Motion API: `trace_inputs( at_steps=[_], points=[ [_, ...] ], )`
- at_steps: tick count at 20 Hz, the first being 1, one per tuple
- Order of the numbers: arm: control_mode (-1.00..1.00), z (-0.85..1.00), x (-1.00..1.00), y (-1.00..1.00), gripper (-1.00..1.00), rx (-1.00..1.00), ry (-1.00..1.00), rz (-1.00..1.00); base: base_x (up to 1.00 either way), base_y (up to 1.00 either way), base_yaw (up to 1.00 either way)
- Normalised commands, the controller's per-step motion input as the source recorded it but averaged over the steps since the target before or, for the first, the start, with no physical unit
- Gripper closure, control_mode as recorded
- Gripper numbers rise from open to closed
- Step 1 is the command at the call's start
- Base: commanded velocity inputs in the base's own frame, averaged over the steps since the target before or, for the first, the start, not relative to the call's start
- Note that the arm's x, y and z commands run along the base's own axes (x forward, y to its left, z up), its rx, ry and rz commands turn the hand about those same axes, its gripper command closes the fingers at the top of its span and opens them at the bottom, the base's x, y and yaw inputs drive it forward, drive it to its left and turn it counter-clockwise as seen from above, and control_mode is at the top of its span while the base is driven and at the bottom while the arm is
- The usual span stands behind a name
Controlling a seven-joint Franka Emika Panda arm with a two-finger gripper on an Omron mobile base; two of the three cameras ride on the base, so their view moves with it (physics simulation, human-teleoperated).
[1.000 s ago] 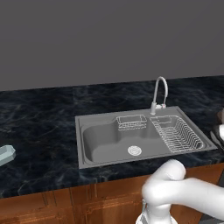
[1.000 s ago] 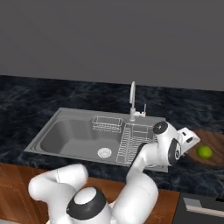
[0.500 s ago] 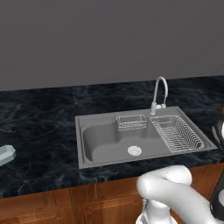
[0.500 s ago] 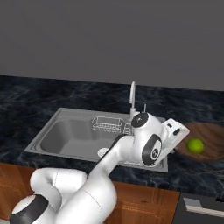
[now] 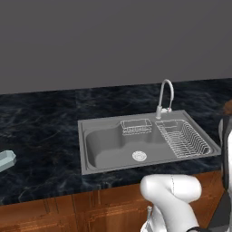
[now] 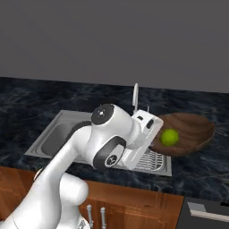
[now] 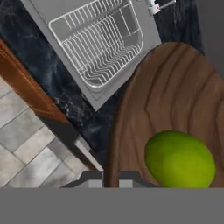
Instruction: Pick the lime from the sink and place it in the bowl. Then pick the bowl and place it in the microwave. Then close the microwave door and press the start button.
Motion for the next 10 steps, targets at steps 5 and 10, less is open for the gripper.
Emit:
trace_inputs(
  at_steps=[5,10],
  points=[
    [-1.00,1.00,-0.72,1.00,1.00,0.00,0.09,0.21,0.00,0.00,0.00],
    [-1.00,0.95,-0.54,1.00,1.00,0.03,0.04,0.21,0.00,0.00,0.00]
  ],
)
